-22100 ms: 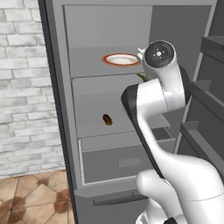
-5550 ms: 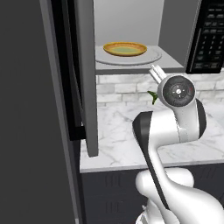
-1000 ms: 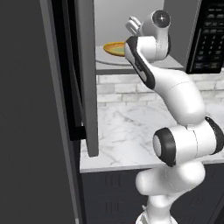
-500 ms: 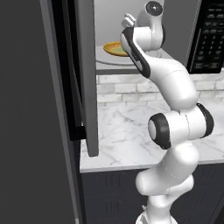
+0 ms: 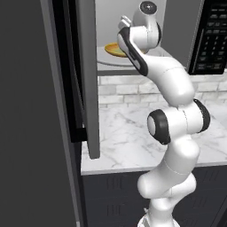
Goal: Transport the fish from the fridge to the microwave and turn on the microwave.
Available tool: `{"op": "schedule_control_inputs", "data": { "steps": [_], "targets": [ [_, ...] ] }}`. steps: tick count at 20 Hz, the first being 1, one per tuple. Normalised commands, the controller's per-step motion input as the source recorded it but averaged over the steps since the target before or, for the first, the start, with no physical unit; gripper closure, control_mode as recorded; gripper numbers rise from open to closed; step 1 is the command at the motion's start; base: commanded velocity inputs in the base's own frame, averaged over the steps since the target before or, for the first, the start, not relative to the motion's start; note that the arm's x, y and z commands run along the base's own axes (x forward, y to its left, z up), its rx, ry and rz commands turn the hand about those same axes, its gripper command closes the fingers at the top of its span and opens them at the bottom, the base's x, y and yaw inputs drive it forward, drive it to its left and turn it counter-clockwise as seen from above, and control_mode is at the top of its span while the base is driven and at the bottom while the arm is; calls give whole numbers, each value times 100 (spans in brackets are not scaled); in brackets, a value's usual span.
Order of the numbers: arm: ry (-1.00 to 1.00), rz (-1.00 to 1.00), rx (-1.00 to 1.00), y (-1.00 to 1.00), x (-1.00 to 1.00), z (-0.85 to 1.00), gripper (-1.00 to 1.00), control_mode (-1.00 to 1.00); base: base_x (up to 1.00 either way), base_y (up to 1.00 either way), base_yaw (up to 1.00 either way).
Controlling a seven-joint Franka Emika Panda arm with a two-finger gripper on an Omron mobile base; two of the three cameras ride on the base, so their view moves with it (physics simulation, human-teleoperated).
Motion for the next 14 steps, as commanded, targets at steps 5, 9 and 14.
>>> {"op": "schedule_control_inputs", "data": {
  "steps": [5, 9, 14],
  "targets": [
    [0, 1, 0, 2, 14, -26, 100, -100, 0, 0, 0],
    [-1, 0, 0, 0, 8, -1, 100, -100, 0, 0, 0],
    [-4, 0, 0, 1, 6, 0, 100, -100, 0, 0, 0]
  ]
}}
